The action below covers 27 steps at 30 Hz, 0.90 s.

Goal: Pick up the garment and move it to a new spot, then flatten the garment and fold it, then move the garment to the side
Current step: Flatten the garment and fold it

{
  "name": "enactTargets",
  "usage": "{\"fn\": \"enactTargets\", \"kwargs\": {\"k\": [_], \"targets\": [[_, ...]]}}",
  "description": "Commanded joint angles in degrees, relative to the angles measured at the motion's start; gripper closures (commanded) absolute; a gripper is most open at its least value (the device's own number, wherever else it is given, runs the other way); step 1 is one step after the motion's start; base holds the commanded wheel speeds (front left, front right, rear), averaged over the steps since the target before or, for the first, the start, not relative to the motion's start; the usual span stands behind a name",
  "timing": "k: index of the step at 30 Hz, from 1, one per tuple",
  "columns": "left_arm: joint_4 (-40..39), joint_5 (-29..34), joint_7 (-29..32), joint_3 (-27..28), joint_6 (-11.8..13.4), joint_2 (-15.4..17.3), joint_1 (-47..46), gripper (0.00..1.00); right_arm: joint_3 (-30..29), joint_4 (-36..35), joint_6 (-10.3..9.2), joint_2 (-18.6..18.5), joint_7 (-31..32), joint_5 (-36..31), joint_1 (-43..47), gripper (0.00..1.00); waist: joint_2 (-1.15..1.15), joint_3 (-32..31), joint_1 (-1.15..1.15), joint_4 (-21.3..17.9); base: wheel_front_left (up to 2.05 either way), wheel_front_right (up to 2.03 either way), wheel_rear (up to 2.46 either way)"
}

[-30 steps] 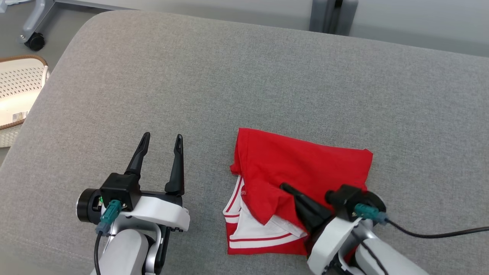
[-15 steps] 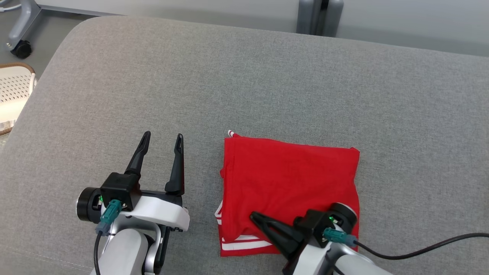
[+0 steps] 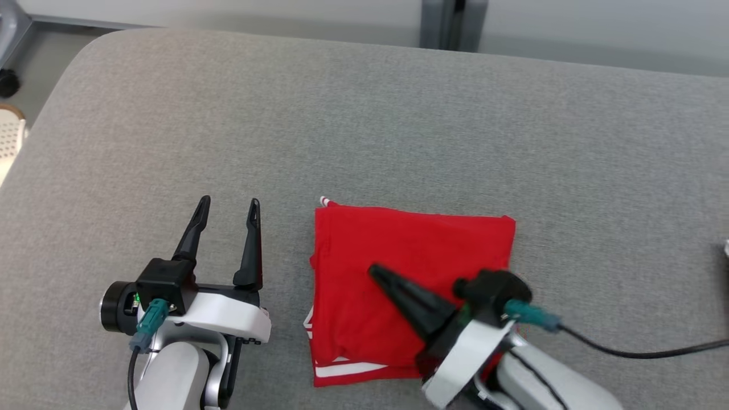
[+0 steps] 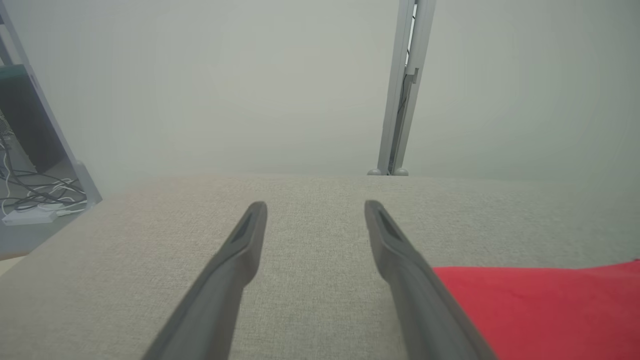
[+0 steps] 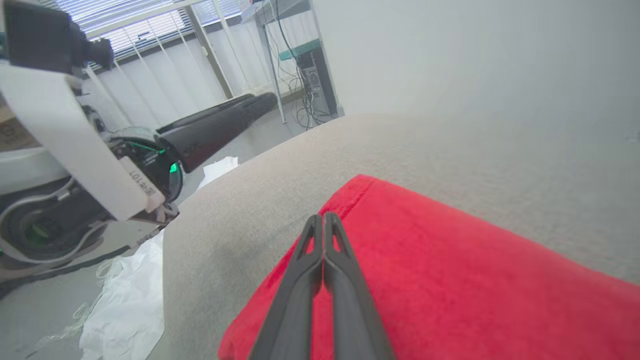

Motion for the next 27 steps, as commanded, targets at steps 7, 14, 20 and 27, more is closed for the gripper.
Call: {"fn": "enactTargets", "kwargs": {"k": [7, 14, 20, 27], "targets": [[-1.61, 0.67, -0.20, 1.16, 0.96, 1.51, 0.38, 0.00, -20.44, -10.88, 0.01, -0.28, -0.37, -5.80, 7.20, 1.00, 0.00, -1.59, 0.00, -4.82, 0.00, 0.00, 0.00], [-2.58, 0.72, 0.13, 1.65, 1.67, 2.86, 1.10, 0.00, -36.15, -14.10, 0.02, 0.86, -0.20, -12.57, 13.61, 0.00, 0.00, -3.63, 0.00, -7.83, 0.00, 0.00, 0.00], [-4.52, 0.29, 0.35, 2.08, 2.21, 3.51, 3.47, 0.00, -45.27, -15.32, 0.01, 0.83, 2.48, -17.38, 19.11, 0.00, 0.00, -5.89, 0.00, -9.28, 0.00, 0.00, 0.00], [-6.48, 0.90, 1.33, 2.31, 3.96, 4.75, 6.55, 0.00, -50.89, -17.98, 0.01, 1.27, 5.25, -19.80, 24.59, 0.00, 0.00, -7.38, 0.00, -9.59, 0.00, 0.00, 0.00]]}}
